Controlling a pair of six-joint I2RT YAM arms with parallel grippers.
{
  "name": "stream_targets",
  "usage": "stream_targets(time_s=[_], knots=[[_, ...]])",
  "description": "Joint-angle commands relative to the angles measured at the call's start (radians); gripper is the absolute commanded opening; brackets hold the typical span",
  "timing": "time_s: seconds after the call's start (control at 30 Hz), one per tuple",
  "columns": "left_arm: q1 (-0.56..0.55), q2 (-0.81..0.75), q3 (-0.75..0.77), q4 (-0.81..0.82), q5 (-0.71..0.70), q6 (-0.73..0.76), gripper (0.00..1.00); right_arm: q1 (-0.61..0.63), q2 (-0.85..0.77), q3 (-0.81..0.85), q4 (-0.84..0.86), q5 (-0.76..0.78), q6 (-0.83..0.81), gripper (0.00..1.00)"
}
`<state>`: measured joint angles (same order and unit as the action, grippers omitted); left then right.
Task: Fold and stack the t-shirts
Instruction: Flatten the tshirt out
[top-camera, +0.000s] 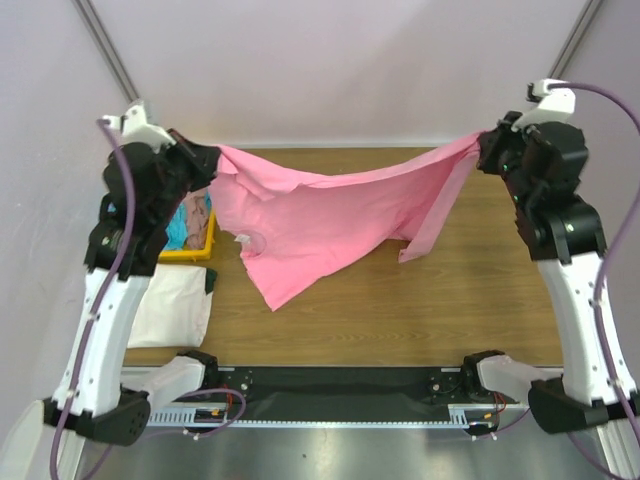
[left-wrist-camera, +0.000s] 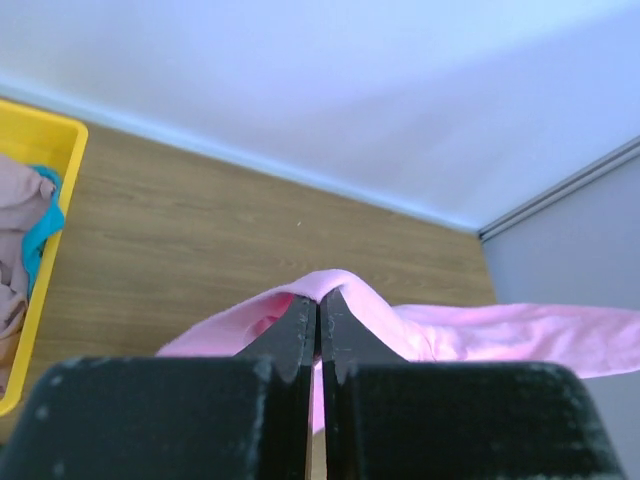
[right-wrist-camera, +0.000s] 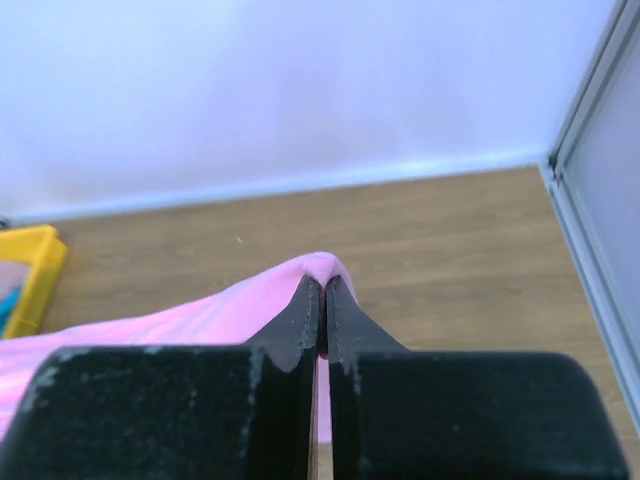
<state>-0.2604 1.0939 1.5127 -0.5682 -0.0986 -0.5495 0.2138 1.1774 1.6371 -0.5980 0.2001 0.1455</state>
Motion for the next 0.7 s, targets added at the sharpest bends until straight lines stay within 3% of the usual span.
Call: stream_targets(time_s=[0.0, 0.3, 0.47, 0.67], knots=[[0.006, -0.077, 0.072, -0.019, -0.027, 0.01, 0.0, 0.001, -0.094, 0.052, -0.008, -0.044, -0.02, 0.0], [0.006, -0.198, 0.283, -0.136, -0.026, 0.106, 0.0, 0.029, -0.268, 0.157, -0.134, -0.079, -0.026, 0.0], [0.006, -0.164, 0.531, -0.249, 0.003, 0.142, 0.0, 0.013, -0.283, 0.28, -0.264, -0.102, -0.032, 0.0], [0.006, -0.085, 0.725, -0.375, 0.034, 0.099, 0.0, -0.105, -0.288, 0.395, -0.377, -0.133, -0.041, 0.0]])
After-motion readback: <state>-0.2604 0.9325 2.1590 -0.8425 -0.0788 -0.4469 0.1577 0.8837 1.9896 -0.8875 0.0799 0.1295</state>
